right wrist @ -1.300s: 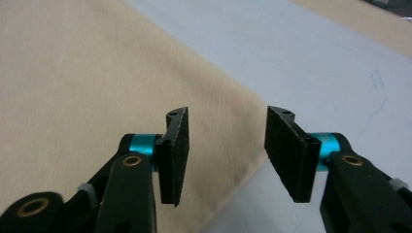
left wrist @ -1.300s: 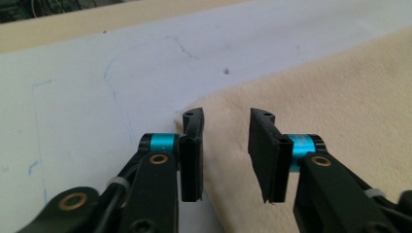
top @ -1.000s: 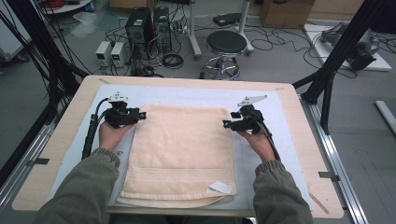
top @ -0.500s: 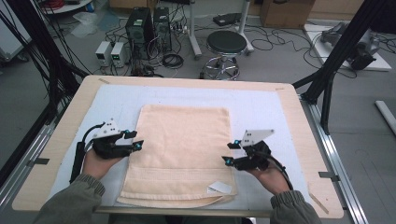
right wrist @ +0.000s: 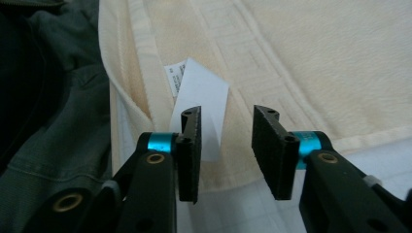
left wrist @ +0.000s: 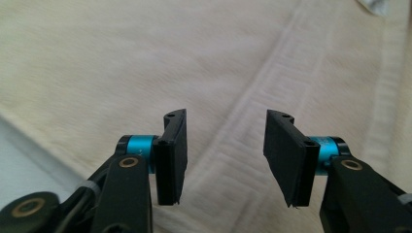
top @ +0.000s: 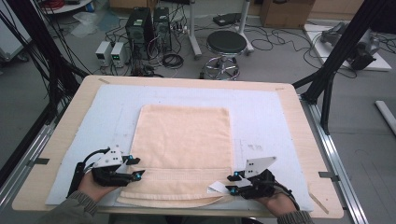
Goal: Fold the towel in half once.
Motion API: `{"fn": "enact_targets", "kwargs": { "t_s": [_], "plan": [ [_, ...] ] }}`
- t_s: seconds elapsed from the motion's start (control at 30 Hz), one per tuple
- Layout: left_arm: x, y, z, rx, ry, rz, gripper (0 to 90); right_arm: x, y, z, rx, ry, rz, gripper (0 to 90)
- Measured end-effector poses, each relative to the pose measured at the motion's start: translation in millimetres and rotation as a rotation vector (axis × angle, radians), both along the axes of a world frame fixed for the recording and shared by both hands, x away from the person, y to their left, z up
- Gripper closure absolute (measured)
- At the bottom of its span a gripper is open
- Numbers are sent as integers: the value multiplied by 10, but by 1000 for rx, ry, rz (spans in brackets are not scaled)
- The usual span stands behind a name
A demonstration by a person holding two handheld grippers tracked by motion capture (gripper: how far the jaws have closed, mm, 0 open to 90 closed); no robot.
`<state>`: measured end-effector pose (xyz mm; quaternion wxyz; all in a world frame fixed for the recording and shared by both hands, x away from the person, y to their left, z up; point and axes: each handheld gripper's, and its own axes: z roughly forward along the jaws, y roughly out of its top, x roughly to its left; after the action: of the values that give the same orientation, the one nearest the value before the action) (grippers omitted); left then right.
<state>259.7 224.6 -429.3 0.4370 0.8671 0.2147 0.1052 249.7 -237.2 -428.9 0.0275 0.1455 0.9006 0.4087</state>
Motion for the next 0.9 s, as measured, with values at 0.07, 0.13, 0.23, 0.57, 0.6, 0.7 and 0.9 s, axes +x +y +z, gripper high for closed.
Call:
{"fn": "enact_targets", "kwargs": {
  "t_s": [0.07,0.13,0.23,0.57,0.6,0.7,0.9],
  "plan": [
    [-11,-25,-61,35,35,-39,566,5,57,-61,-31,1,24,733],
    [-32,-32,-102,45,27,-49,591,8,80,-91,-21,-1,30,818],
    [-13,-29,-93,45,43,-53,642,19,90,-52,-42,6,43,885],
    [-16,-14,-74,33,47,-58,642,53,155,153,6,-23,48,889],
    [-19,-6,-67,33,48,-61,643,41,162,121,-10,-17,50,889],
    [-61,20,-57,22,59,-76,635,13,127,25,-41,11,52,887],
    [-206,105,-35,0,59,-130,623,-89,44,88,24,-6,50,693]
  ]
}}
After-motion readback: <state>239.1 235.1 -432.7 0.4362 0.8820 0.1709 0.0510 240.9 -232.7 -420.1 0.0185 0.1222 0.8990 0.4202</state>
